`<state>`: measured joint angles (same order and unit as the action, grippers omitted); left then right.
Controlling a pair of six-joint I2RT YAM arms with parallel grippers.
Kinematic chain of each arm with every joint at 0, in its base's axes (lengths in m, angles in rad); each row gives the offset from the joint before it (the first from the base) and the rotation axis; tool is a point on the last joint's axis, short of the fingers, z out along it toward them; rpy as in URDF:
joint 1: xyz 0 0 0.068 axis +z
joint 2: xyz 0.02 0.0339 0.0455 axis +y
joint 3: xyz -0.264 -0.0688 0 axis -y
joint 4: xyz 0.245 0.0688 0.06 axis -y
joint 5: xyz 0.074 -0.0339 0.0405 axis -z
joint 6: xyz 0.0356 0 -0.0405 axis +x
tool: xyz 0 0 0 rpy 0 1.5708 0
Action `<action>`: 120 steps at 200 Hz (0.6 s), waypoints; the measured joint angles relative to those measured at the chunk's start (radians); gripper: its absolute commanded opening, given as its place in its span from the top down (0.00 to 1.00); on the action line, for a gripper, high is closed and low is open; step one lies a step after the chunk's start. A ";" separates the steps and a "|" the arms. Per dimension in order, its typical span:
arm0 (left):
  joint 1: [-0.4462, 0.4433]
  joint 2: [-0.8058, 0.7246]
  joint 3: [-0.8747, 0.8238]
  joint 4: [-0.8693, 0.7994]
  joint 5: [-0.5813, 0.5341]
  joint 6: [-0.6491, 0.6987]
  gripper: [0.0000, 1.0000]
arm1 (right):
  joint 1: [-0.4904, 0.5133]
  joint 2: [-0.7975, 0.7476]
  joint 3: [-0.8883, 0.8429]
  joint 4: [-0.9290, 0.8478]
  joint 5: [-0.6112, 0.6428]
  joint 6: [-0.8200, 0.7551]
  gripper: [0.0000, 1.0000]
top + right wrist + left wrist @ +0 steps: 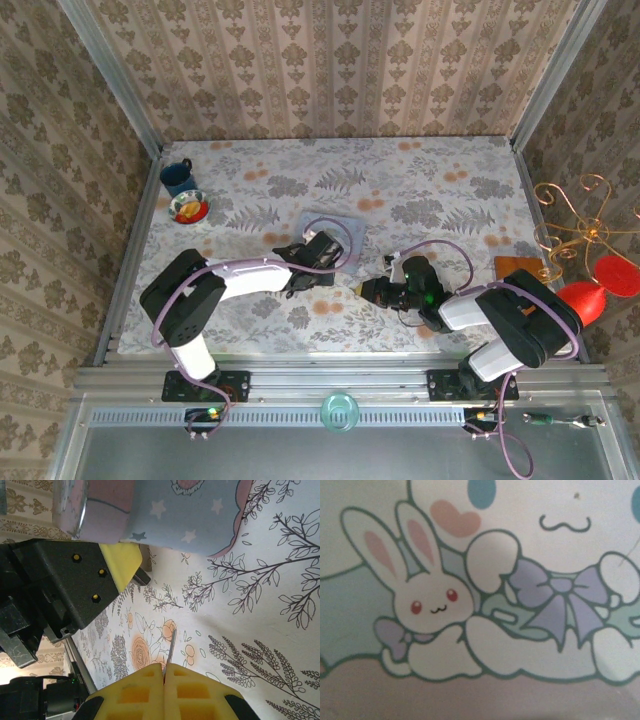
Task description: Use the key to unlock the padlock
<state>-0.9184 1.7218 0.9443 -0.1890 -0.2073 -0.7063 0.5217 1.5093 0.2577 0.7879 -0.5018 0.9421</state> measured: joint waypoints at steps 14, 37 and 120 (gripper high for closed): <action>-0.003 -0.003 0.000 0.000 0.000 0.000 0.76 | -0.006 0.019 0.000 0.035 -0.009 0.011 1.00; -0.006 -0.036 -0.013 0.002 0.008 -0.005 0.77 | -0.022 0.071 0.001 0.110 -0.032 0.034 1.00; 0.037 -0.167 -0.101 0.089 0.172 -0.142 0.83 | -0.026 0.117 0.001 0.279 -0.052 0.003 1.00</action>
<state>-0.8810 1.5543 0.8433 -0.0998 -0.0357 -0.8482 0.4953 1.6268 0.2584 1.0672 -0.5537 0.9451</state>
